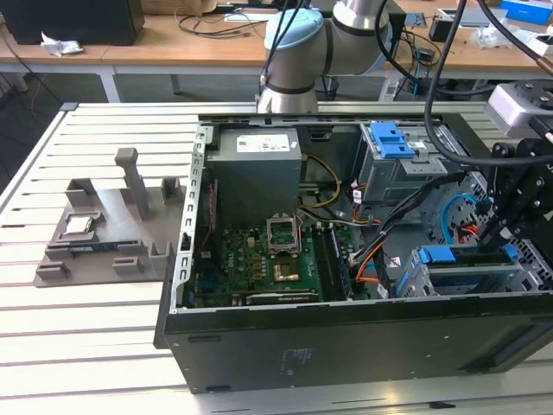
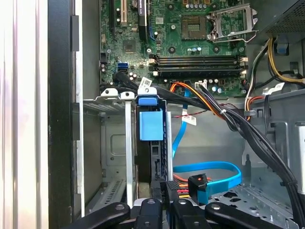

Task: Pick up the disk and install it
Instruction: 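Insert the first disk wire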

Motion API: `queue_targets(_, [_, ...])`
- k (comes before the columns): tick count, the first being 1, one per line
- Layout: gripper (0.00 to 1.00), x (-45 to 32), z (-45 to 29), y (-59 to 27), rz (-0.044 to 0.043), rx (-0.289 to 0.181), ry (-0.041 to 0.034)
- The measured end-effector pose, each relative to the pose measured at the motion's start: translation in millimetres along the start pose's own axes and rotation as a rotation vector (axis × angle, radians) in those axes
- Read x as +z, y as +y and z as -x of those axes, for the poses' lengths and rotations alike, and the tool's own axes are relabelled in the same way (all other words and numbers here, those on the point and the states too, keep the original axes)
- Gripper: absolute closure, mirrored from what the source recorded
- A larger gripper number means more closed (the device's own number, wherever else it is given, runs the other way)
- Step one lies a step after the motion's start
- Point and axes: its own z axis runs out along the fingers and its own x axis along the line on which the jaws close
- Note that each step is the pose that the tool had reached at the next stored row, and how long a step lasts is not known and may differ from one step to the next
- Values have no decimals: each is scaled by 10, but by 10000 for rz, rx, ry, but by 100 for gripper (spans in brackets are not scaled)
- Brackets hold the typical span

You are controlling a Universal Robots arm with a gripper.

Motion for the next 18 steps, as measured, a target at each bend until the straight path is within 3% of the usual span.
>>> queue_targets(3, [84, -55, 0, 4, -11, -1, -23])
queue_targets(6, [84, -55, -4, 11, -9, 0, -93])
queue_targets(13, [84, -49, -70, 12, -11, 10, -73])
queue_targets(18, [84, -47, -73, 14, -11, 10, -71])
